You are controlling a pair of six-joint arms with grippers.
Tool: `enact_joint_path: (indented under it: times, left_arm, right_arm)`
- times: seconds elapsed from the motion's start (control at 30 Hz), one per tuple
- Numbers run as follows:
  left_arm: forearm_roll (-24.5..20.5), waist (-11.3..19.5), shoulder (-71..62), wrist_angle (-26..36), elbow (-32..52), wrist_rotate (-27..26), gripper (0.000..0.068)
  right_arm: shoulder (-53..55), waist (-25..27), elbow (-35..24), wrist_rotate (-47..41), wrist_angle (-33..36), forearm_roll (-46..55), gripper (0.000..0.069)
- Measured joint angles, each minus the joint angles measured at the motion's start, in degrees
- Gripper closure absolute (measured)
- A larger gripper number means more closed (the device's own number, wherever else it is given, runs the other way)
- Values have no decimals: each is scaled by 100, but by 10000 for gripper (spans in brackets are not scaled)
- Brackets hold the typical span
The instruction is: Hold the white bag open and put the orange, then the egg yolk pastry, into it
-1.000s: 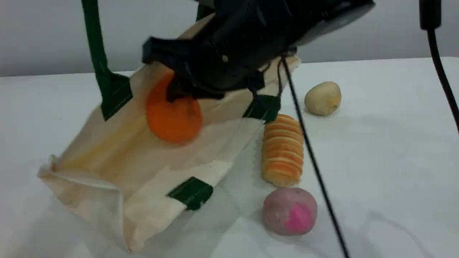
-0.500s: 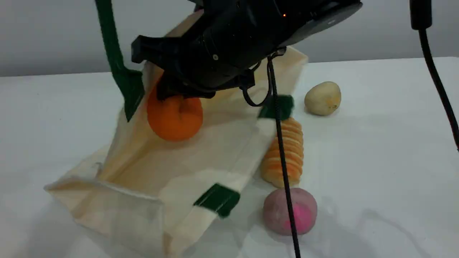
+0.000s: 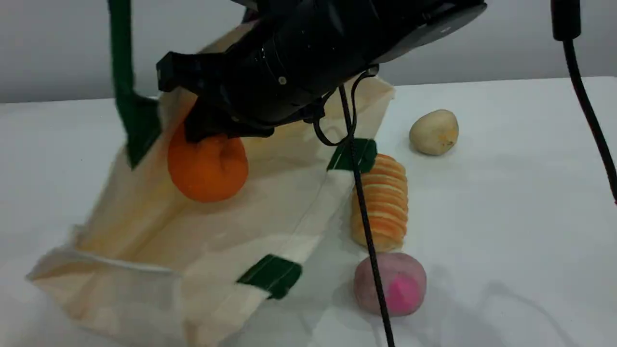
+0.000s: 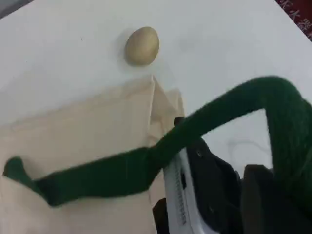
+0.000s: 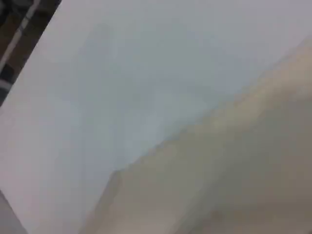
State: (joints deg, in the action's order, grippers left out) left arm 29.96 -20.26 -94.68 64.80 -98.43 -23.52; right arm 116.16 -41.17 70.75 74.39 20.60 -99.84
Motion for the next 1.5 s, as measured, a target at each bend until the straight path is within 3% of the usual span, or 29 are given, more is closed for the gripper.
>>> enact_joint_path:
  times: [0.1, 0.33, 0.43, 0.63, 0.9, 1.07, 1.27, 1.5]
  left_arm:
    - [-6, 0, 0, -6, 0, 0, 614]
    - [-17, 0, 0, -19, 0, 0, 614]
    - [-69, 0, 0, -19, 0, 0, 614]
    - [-268, 0, 0, -17, 0, 0, 614]
    - [-297, 0, 0, -12, 0, 0, 614]
    - [-306, 0, 0, -16, 0, 0, 614]
    - [-306, 0, 0, 45, 0, -5, 614]
    - [-289, 0, 0, 89, 0, -5, 614]
  right_arm:
    - [0, 0, 0, 204, 75, 0, 552]
    - [-8, 5, 0, 383, 110, -11, 236]
    - [-65, 11, -6, 371, 103, 91, 159]
    - [-269, 303, -11, -539, 283, 1311, 133]
    - [-522, 1345, -56, -2616, 1657, 3785, 132]
    - [-607, 2009, -61, -2987, 2182, 4561, 132]
    - [-600, 2843, -67, -3073, 1416, 4472, 132]
    - [-193, 2913, 77, -2967, -77, 4423, 132]
